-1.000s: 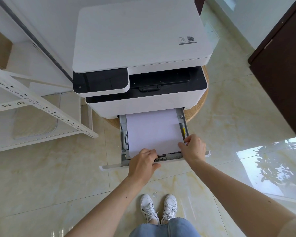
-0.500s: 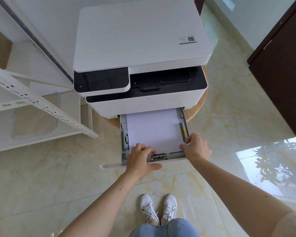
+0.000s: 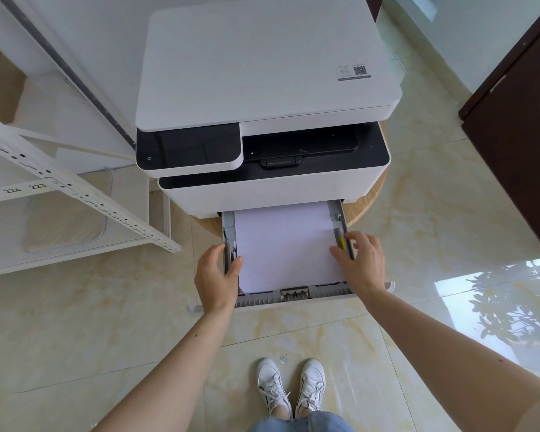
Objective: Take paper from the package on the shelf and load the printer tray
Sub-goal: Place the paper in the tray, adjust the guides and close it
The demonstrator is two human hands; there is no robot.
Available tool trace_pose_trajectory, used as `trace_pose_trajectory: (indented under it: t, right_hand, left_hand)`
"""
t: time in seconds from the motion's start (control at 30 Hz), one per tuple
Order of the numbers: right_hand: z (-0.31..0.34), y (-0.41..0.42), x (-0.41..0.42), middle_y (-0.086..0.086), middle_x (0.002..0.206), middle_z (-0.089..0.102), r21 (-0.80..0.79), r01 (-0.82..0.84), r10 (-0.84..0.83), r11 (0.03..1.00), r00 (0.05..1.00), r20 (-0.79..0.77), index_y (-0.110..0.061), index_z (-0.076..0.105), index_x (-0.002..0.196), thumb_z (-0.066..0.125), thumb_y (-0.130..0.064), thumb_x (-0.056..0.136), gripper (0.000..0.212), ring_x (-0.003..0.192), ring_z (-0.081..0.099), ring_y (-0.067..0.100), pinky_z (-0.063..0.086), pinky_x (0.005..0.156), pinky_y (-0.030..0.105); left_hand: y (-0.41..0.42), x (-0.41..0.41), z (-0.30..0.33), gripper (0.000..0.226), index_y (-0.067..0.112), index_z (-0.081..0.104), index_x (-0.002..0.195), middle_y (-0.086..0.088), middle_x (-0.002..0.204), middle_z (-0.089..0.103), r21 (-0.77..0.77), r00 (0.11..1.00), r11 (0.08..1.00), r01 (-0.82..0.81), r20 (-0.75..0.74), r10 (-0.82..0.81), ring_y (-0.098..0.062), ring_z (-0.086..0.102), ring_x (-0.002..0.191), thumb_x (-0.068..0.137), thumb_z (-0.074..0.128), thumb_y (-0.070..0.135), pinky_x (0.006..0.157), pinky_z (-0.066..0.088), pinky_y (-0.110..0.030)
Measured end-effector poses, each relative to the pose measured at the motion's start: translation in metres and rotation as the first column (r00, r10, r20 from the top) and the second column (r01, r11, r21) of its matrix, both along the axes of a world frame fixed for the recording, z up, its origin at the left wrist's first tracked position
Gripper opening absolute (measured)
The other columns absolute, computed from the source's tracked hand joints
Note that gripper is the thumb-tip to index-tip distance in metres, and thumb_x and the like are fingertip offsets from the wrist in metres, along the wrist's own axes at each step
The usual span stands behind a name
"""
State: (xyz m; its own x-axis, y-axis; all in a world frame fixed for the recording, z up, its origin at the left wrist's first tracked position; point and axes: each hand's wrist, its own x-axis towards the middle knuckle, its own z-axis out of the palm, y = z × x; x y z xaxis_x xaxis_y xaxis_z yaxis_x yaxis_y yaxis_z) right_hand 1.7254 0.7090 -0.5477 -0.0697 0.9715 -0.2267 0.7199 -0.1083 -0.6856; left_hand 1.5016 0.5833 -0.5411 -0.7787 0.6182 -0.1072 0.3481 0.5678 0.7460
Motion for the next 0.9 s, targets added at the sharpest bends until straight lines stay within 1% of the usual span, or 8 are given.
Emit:
trace_pose_trajectory:
  t: [0.07,0.17,0.23,0.33,0.43,0.5,0.63,0.9]
  right_hand:
    - [-0.005,0.0,-0.001,0.009,0.114,0.062,0.019,0.026,-0.026,0.999,0.999,-0.019,-0.009,0.068,0.104,0.073,-0.023,0.082,0.026,0.092,0.057,0.022,0.039,0.078,0.028]
    - [-0.01,0.0,0.0,0.01,0.107,0.068,0.04,0.081,-0.079,0.996,0.996,-0.039,-0.005,0.073,0.086,0.074,-0.016,0.08,0.013,0.081,0.053,0.018,0.036,0.074,0.025]
    - [-0.011,0.0,0.0,0.008,0.11,0.067,0.03,0.108,-0.106,0.994,0.992,-0.073,-0.004,0.076,0.087,0.075,-0.013,0.079,0.013,0.083,0.053,0.015,0.036,0.076,0.024]
    - [-0.012,-0.001,-0.002,0.006,0.113,0.065,0.003,0.141,-0.139,0.99,0.982,-0.129,-0.004,0.076,0.09,0.074,-0.011,0.08,0.013,0.086,0.053,0.015,0.038,0.077,0.026]
    - [-0.013,-0.002,-0.003,0.004,0.115,0.064,-0.015,0.167,-0.167,0.986,0.973,-0.159,-0.004,0.076,0.092,0.072,-0.011,0.081,0.013,0.088,0.052,0.015,0.038,0.077,0.027]
    - [-0.014,-0.002,-0.003,0.003,0.116,0.063,-0.026,0.176,-0.177,0.984,0.97,-0.165,-0.005,0.076,0.092,0.071,-0.012,0.082,0.013,0.089,0.051,0.014,0.038,0.076,0.027]
    - [-0.014,-0.004,-0.004,-0.001,0.118,0.061,-0.04,0.18,-0.184,0.983,0.971,-0.152,-0.01,0.077,0.09,0.068,-0.015,0.084,0.012,0.091,0.052,0.014,0.044,0.073,0.033]
    - [-0.014,-0.004,-0.004,-0.003,0.12,0.058,-0.058,0.157,-0.163,0.986,0.98,-0.116,-0.012,0.077,0.092,0.067,-0.019,0.086,0.014,0.098,0.055,0.019,0.049,0.077,0.039]
  left_hand:
    - [0.0,-0.002,-0.005,0.04,0.007,0.066,0.12,-0.006,0.122,0.068,0.0,0.997,0.999,-0.033,0.071,0.033,-0.022,0.062,0.113,0.083,0.074,0.02,0.099,0.045,-0.031]
    - [-0.001,0.0,-0.009,0.022,0.007,0.074,0.102,0.011,0.087,0.071,0.044,0.994,0.997,-0.056,0.095,0.052,-0.013,0.062,0.08,0.083,0.072,0.017,0.08,0.043,-0.021]
    - [0.0,0.001,-0.012,0.013,0.005,0.075,0.09,0.012,0.075,0.069,0.061,0.995,0.996,-0.061,0.086,0.056,-0.013,0.06,0.072,0.083,0.071,0.015,0.073,0.043,-0.021]
    - [0.001,0.001,-0.016,0.017,0.004,0.076,0.097,0.0,0.1,0.076,0.062,0.991,0.994,-0.086,0.105,0.08,-0.014,0.069,0.087,0.084,0.07,0.014,0.076,0.043,-0.014]
    - [0.001,0.0,-0.02,0.021,0.004,0.075,0.102,-0.005,0.11,0.074,0.058,0.988,0.993,-0.099,0.12,0.092,-0.01,0.068,0.093,0.085,0.07,0.014,0.073,0.04,-0.003]
    - [0.0,-0.001,-0.022,0.024,0.003,0.074,0.105,-0.009,0.115,0.072,0.066,0.986,0.992,-0.109,0.136,0.099,-0.012,0.068,0.097,0.085,0.071,0.014,0.075,0.042,-0.005]
    - [0.0,-0.004,-0.024,0.03,0.004,0.072,0.112,-0.012,0.124,0.066,0.059,0.979,0.991,-0.117,0.177,0.105,-0.019,0.066,0.111,0.085,0.071,0.016,0.093,0.048,-0.022]
    - [-0.001,-0.006,-0.025,0.033,0.007,0.07,0.115,-0.01,0.128,0.065,0.048,0.974,0.993,-0.112,0.202,0.101,-0.017,0.064,0.115,0.085,0.072,0.021,0.09,0.043,-0.016]
